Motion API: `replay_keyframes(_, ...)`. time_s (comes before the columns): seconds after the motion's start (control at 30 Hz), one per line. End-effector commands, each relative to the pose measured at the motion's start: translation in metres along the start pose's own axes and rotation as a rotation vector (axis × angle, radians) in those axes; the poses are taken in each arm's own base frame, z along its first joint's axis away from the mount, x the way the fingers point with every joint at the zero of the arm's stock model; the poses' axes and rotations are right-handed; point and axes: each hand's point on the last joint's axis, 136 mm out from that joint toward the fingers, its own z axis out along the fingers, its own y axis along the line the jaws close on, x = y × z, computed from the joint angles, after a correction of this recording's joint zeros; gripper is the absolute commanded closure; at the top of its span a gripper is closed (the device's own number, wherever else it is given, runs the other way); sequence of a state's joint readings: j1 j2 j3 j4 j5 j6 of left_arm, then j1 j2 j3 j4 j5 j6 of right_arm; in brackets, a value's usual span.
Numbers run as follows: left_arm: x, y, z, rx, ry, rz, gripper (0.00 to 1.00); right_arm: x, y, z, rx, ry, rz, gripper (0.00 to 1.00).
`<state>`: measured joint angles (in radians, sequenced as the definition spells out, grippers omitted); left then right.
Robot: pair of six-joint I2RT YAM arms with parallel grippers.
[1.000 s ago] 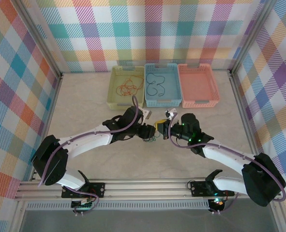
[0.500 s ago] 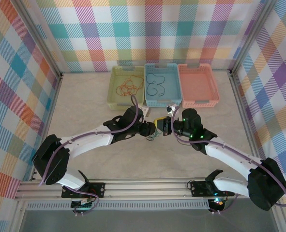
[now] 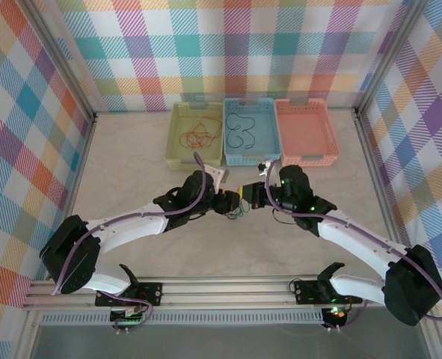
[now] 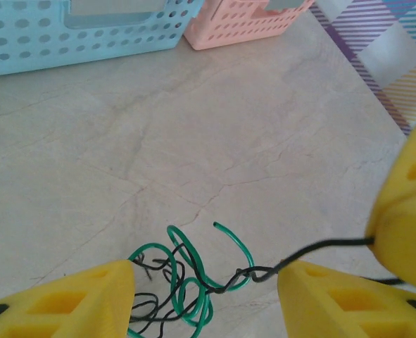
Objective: Untangle the cables
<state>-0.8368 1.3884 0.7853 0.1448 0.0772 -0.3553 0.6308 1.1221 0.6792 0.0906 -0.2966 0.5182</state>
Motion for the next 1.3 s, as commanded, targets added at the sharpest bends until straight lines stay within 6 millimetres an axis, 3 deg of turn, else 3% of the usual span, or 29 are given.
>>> replay_keyframes(0.0,-0.018,-0.024,-0.01,0.096,-0.082,0.006,0.43,-0.014,0.017,-0.009,-0.032,-0.024,0.044,1.0)
replay_keyframes(0.43,-0.036,-0.03,-0.016,0.09,-0.146,0.042,0.44,-0.02,0.042,-0.021,-0.109,0.005,0.126,1.0)
replay_keyframes(0.87,-0.045,-0.002,-0.009,-0.068,-0.193,-0.002,0.54,-0.015,0.063,-0.038,-0.184,0.046,0.165,1.0)
replay_keyframes(1.27,-0.045,0.005,0.004,-0.115,-0.169,0.001,0.56,-0.013,0.077,-0.051,-0.227,0.075,0.132,1.0)
